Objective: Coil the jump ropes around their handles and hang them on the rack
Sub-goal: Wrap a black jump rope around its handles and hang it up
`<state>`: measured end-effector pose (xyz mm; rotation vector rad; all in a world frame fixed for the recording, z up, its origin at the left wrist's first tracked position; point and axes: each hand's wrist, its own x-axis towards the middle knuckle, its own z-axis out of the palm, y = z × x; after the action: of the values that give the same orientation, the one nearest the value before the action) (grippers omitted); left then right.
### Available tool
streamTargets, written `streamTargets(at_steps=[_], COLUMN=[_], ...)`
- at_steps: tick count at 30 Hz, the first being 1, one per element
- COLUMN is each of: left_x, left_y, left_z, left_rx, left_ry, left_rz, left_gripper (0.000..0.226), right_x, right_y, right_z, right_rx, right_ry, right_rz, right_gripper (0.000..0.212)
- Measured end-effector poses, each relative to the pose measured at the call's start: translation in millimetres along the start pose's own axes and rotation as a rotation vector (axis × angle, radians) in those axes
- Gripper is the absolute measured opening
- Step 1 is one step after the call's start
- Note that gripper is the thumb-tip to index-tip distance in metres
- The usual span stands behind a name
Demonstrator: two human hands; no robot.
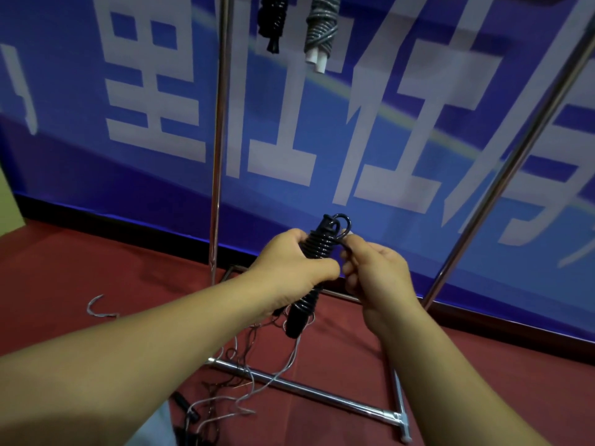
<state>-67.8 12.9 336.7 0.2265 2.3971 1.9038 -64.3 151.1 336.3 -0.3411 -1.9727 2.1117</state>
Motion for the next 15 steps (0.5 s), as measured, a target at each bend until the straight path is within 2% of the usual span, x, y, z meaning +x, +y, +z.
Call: streamTargets(at_steps=[4,9,15], left_x=[0.3,0.7,0.2], left_y=[1.7,4.3,4.5], left_z=[-1.2,-4.9,-5.9], left_rx=[0.027,-0.053,-0.195], left_ry=[0.033,0.079,0.023], left_rz=[0.041,0.038,0.028], left_gripper=[0.025,0.021,0.044], right_x=[1.1,1.0,0.6], right_y=[-1.1,-2.0,-2.1], right_z=[-3.5,-4.4,-3.9], right_rx=[0.026,0.049,0.096], right_ry=[-0.025,-0.058,-0.071], right_rz=[0.06,0.038,-0.034], right_gripper=[0.031,0.029,0.027])
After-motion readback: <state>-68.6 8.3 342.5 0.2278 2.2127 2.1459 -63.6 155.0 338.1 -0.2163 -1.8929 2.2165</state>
